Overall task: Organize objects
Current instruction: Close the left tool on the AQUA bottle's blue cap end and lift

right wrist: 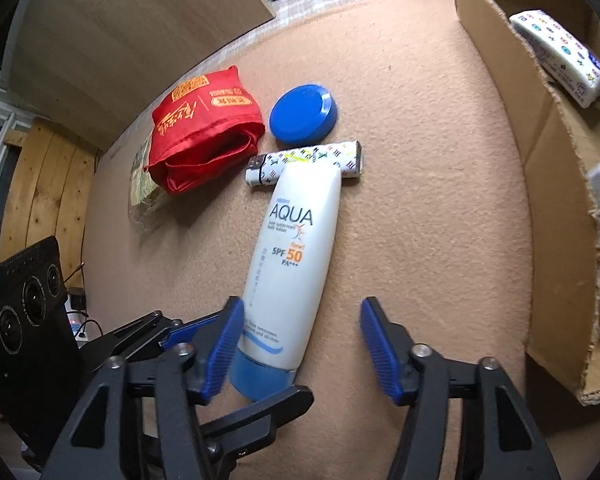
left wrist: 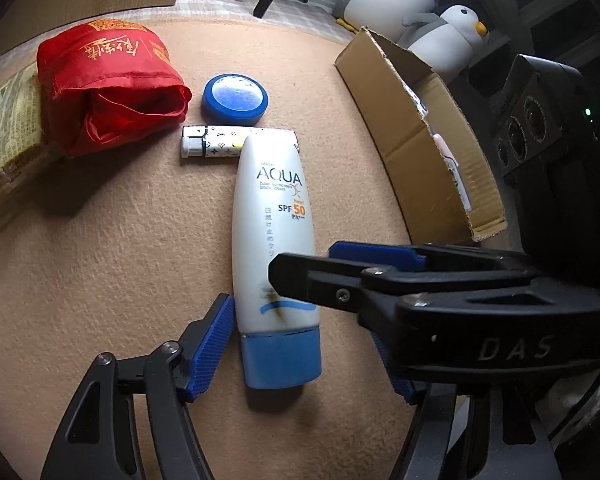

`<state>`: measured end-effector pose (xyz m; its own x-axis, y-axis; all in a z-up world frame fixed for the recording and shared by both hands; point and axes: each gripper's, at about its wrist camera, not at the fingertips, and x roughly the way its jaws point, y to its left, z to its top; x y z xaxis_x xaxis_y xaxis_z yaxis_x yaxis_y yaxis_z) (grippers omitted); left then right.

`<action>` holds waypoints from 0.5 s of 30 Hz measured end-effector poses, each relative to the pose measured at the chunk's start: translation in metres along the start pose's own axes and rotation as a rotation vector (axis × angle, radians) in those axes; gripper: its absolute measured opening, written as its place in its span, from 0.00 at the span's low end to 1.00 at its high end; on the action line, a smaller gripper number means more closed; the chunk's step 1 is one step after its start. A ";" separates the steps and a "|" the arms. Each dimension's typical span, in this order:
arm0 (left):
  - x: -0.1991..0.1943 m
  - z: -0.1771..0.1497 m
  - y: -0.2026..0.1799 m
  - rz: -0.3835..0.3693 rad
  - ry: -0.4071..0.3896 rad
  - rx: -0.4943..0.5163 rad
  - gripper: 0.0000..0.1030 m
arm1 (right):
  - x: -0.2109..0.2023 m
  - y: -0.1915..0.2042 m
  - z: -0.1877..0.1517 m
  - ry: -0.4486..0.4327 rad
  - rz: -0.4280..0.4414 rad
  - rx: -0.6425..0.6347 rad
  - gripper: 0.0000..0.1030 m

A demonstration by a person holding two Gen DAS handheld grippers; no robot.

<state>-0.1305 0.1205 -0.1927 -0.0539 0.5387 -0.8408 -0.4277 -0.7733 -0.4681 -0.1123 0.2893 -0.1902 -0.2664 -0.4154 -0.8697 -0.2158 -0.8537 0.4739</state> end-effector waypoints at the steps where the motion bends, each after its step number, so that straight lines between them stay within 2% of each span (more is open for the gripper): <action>1: 0.000 0.000 0.000 0.000 0.001 -0.001 0.66 | 0.002 0.001 0.000 0.005 0.002 -0.002 0.46; 5: 0.003 -0.004 0.001 0.007 0.013 -0.007 0.58 | 0.005 0.004 -0.001 0.019 0.020 -0.011 0.36; 8: 0.004 -0.004 0.003 0.020 0.006 -0.016 0.50 | 0.004 0.006 -0.002 0.012 0.005 -0.022 0.35; 15: -0.008 -0.005 -0.008 0.025 -0.026 -0.001 0.48 | -0.012 0.006 -0.004 -0.030 0.006 -0.023 0.33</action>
<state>-0.1224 0.1208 -0.1839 -0.0878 0.5274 -0.8451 -0.4253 -0.7870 -0.4470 -0.1068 0.2882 -0.1773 -0.2956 -0.4116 -0.8621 -0.1927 -0.8582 0.4757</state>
